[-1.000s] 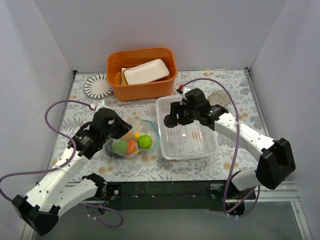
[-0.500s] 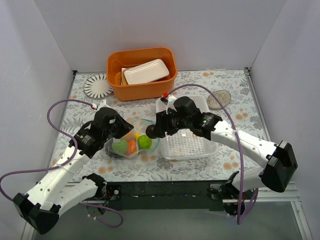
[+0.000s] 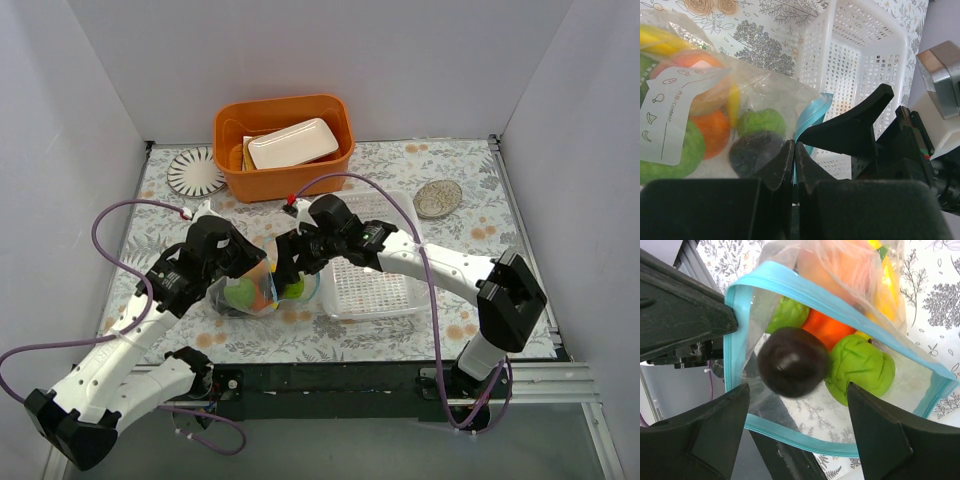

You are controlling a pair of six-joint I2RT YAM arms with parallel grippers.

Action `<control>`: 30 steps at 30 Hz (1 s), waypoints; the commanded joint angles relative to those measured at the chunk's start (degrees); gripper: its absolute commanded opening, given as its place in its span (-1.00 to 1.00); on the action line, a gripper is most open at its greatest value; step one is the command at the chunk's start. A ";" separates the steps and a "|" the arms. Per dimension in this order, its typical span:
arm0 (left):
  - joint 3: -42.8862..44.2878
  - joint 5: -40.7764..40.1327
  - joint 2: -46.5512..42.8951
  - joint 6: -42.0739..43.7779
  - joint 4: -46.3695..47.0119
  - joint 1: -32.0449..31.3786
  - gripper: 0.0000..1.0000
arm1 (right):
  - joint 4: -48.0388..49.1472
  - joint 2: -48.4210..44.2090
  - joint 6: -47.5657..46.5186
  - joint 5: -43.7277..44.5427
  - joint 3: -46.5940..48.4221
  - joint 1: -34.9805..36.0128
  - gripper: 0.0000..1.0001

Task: Place the food in the zip-top bag and seal the zipper
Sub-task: Place the fake fruit in the zipper food storage bag, then adjust the bin at the center of the board.

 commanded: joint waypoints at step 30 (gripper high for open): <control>-0.87 1.46 -0.41 0.63 0.97 -0.16 -1.00 | -8.43 -13.10 -7.00 28.08 -16.64 -26.91 0.83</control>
